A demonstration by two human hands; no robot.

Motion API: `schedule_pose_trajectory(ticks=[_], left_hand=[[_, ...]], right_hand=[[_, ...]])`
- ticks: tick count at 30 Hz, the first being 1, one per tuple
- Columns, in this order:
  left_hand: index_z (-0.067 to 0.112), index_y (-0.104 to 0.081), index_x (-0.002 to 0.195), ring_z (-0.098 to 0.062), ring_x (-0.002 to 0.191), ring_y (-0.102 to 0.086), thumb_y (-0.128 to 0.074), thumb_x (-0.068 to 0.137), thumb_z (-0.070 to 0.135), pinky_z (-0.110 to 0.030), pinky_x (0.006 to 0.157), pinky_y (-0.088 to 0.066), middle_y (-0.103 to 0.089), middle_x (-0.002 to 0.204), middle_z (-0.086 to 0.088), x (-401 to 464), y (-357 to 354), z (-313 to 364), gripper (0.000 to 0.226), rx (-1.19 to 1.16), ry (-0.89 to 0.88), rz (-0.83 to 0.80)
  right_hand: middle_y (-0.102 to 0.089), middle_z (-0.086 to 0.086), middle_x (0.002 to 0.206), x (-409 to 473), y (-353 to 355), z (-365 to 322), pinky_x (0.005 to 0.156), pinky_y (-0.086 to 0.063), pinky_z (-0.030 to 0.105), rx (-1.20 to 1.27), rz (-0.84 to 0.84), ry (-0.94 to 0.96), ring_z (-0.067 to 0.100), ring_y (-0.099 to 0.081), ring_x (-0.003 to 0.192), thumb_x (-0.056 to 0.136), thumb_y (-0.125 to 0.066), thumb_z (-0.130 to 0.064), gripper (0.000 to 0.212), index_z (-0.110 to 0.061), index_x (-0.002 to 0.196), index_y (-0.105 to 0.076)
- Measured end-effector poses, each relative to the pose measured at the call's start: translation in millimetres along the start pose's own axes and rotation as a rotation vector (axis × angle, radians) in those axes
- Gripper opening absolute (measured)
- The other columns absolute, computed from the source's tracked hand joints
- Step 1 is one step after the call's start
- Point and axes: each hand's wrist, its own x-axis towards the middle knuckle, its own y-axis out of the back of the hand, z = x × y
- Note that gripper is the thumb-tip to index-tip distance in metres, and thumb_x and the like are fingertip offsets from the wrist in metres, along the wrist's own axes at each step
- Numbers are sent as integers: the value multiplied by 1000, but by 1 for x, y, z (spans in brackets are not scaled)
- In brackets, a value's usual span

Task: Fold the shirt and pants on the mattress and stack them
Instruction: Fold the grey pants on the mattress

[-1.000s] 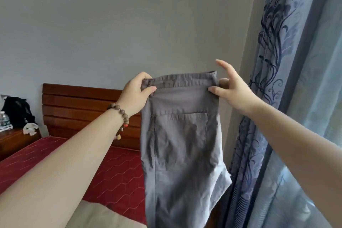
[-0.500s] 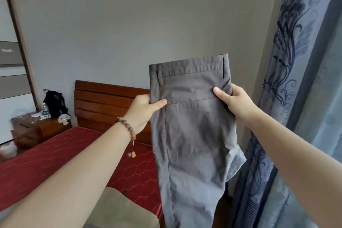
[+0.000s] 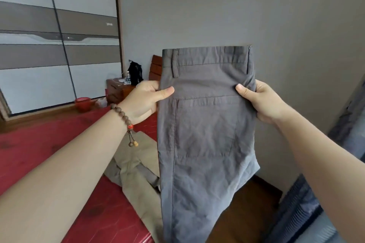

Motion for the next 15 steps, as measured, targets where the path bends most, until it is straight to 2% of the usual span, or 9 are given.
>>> schedule_pose_trajectory(ticks=[3, 7, 11, 15], left_hand=[[8, -75, 98, -18, 106, -66, -57, 82, 10, -28, 85, -54, -72, 109, -6, -48, 38, 18, 24, -50, -31, 77], [0, -62, 114, -20, 104, -67, -53, 83, 11, -32, 86, -55, -71, 108, -6, -108, 89, 36, 33, -59, -42, 247], [0, -58, 118, -18, 103, -67, -53, 85, 13, -32, 83, -56, -71, 108, -4, -162, 142, 50, 36, -41, -45, 421], [1, -60, 120, -23, 110, -64, -53, 89, 13, -34, 86, -55, -68, 117, -8, -198, 202, 52, 33, 7, -33, 589]], right_hand=[[-71, 4, 110, 17, -46, 0, 82, -55, 29, 99, -202, 1, 17, -67, 103, 84, -59, -14, 28, -10, 111, -63], [-68, 6, 117, 45, -123, 7, 86, -54, 32, 185, -453, -32, 20, -64, 110, 86, -54, -6, 34, -8, 119, -58], [-66, 9, 121, 74, -212, 27, 90, -53, 34, 218, -571, -72, 23, -62, 113, 85, -54, -6, 38, -5, 124, -55], [-58, 15, 130, 106, -296, 58, 94, -52, 36, 216, -598, -129, 26, -59, 116, 87, -55, -5, 47, 1, 133, -48]])
